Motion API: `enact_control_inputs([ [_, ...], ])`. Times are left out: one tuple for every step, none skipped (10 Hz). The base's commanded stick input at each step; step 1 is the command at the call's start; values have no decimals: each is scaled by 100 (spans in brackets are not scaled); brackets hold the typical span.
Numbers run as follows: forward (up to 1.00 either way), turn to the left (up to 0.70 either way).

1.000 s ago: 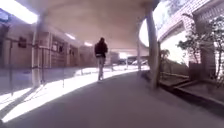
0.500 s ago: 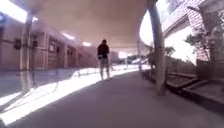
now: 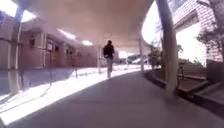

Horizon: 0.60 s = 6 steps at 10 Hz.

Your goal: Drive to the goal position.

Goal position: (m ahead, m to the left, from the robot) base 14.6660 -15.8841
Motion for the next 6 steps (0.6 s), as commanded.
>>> enact_control_inputs([
  [85,0],
  [85,0],
  [85,0],
  [85,0],
  [85,0],
  [85,0],
])
